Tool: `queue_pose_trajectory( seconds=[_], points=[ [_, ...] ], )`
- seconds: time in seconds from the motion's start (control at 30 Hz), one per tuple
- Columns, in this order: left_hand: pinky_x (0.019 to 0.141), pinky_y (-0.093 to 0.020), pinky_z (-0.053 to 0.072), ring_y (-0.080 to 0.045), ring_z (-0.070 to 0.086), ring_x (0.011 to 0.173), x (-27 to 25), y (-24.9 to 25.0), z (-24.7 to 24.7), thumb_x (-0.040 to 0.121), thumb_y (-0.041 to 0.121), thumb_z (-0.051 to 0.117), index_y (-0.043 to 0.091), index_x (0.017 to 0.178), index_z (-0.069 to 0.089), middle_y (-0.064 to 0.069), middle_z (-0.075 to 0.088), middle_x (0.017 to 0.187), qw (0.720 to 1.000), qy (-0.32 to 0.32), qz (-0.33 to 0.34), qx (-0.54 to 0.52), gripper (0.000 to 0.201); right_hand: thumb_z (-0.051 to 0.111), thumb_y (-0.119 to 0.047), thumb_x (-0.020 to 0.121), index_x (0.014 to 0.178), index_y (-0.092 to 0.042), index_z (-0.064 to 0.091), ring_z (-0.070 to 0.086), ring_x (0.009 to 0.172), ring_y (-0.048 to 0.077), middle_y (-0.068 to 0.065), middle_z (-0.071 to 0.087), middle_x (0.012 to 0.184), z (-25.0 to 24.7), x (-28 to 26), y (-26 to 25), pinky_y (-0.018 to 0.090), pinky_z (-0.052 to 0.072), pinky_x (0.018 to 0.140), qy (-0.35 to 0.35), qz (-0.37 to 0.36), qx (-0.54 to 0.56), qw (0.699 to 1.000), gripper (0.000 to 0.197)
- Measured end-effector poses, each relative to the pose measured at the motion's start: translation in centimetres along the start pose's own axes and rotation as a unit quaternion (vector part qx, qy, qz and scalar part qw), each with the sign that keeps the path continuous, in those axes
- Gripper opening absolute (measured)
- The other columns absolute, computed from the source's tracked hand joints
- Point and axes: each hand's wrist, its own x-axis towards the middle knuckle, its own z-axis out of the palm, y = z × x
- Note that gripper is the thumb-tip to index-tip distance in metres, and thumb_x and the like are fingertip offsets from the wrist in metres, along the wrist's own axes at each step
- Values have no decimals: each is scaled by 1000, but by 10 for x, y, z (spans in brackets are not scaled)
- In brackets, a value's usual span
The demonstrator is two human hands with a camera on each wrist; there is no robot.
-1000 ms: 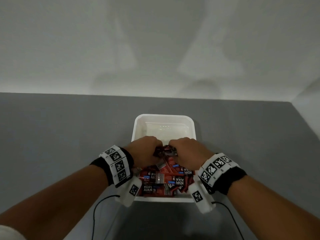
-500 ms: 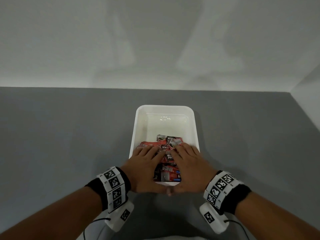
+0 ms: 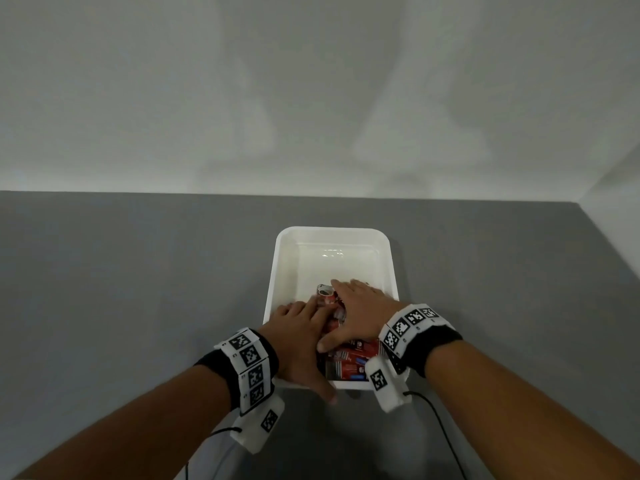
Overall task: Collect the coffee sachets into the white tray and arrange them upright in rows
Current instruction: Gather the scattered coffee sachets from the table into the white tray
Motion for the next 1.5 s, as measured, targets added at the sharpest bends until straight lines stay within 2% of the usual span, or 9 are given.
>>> queue_pose_trajectory(
  seconds=[0.13,0.23,0.43,0.57,0.67,0.8,0.97,1.17,1.5],
  points=[
    [124,-52,11,-31,9,154,0,-2,5,44,97,60,26,159,-7,-3,-1,169,1000,20,-18,-14,151,66,-91,55,155,-25,25,38,139,24,0,42,149,0,-8,-2,46,26,120,22,-31,-48,998,126],
    [126,-49,6,-25,6,155,0,-3,9,45,96,62,22,159,0,-2,7,169,998,50,-11,-30,150,64,-94,50,141,-33,38,47,119,16,-10,46,125,9,-25,1,43,35,112,27,-58,-55,996,112],
    [126,-46,12,-25,23,151,-1,1,9,48,97,62,22,160,1,-3,10,169,999,42,7,-22,148,68,-92,46,154,-30,18,39,136,16,-9,37,151,35,-46,10,42,31,120,57,-108,-46,991,134],
    [124,-48,15,-23,32,141,-5,4,9,48,98,60,22,158,8,1,29,158,998,56,12,0,144,69,-88,48,157,-24,10,34,141,20,-4,32,156,42,-46,9,44,28,122,52,-87,-71,992,140],
    [124,-46,17,-23,33,140,-7,3,11,50,96,62,22,158,13,1,32,152,998,58,18,-6,140,70,-86,47,154,-25,19,43,132,20,-4,42,146,43,-47,4,44,32,118,71,-77,-85,991,133],
    [125,-48,15,-27,22,151,-8,5,6,51,96,62,22,159,8,-4,12,168,999,27,17,-6,142,73,-85,47,144,-27,30,45,122,17,-6,44,131,42,-49,0,41,38,113,74,-73,-70,992,122],
    [120,-44,25,-21,43,133,-10,3,13,50,98,58,22,153,25,4,42,151,996,86,29,1,132,67,-88,48,145,-28,29,50,121,17,-8,50,135,46,-49,1,42,38,112,84,-83,-71,990,120],
    [118,-44,31,-19,48,126,-15,2,24,57,93,57,24,153,26,7,45,144,994,100,32,-11,122,64,-82,61,152,-25,25,49,127,19,-5,48,143,60,-51,3,44,37,114,104,-92,-88,986,113],
    [104,-42,43,-20,48,115,-16,6,25,63,81,60,23,146,34,3,48,133,996,89,19,-5,105,63,-68,70,146,-22,31,50,119,21,-3,48,133,68,-52,-6,45,39,107,115,-74,-131,982,95]
  ],
)
